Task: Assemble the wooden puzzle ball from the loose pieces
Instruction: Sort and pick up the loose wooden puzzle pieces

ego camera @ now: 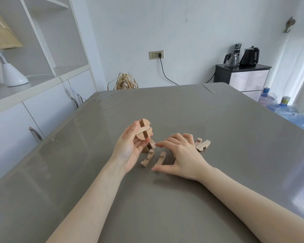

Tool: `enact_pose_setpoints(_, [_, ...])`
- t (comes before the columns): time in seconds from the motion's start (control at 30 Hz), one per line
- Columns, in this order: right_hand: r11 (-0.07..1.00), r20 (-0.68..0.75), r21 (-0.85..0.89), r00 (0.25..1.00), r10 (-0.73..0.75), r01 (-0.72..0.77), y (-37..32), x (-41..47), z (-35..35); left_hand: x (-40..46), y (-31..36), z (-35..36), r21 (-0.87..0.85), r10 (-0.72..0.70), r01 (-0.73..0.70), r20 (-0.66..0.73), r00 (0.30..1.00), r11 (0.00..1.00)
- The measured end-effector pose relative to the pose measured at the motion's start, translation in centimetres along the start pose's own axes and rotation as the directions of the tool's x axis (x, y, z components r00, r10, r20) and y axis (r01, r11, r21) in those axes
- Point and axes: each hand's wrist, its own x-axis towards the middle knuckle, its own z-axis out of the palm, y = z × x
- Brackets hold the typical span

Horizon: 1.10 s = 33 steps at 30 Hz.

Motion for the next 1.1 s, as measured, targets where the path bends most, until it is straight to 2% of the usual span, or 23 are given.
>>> enact_pose_setpoints(0.2, [0.997,0.103,-0.073,0.994,0.027,-0.019,-0.2,-0.2,-0.3,0.2,-0.3,-0.4,0.05,-0.013,0.016,-0.056,0.998,0.999])
enact_pose_setpoints(0.4, [0.997,0.067,0.028,0.995,0.067,-0.069,0.0,-0.2,-0.6,0.2,-0.5,-0.5,0.09,-0.043,0.045,-0.02,0.999,0.995])
enact_pose_setpoints(0.5, [0.995,0.022,0.06,0.996,0.081,-0.082,0.0,-0.1,-0.6,0.1,-0.7,-0.3,0.077,-0.06,0.057,0.028,0.998,0.995])
enact_pose_setpoints(0.67, [0.977,-0.069,0.168,0.987,0.144,-0.13,0.0,-0.1,-0.4,-0.1,-1.0,-0.1,0.089,-0.093,0.09,0.032,0.995,0.992])
enact_pose_setpoints(0.77, [0.966,-0.058,0.199,0.982,0.178,-0.163,0.1,-0.1,-0.5,-0.2,-1.2,0.1,0.086,-0.117,0.114,0.036,0.992,0.99])
enact_pose_setpoints(1.1, [0.989,0.094,0.036,0.986,0.14,-0.144,0.3,-0.2,-0.4,-0.2,-1.5,0.1,0.141,-0.095,0.088,0.043,0.995,0.986])
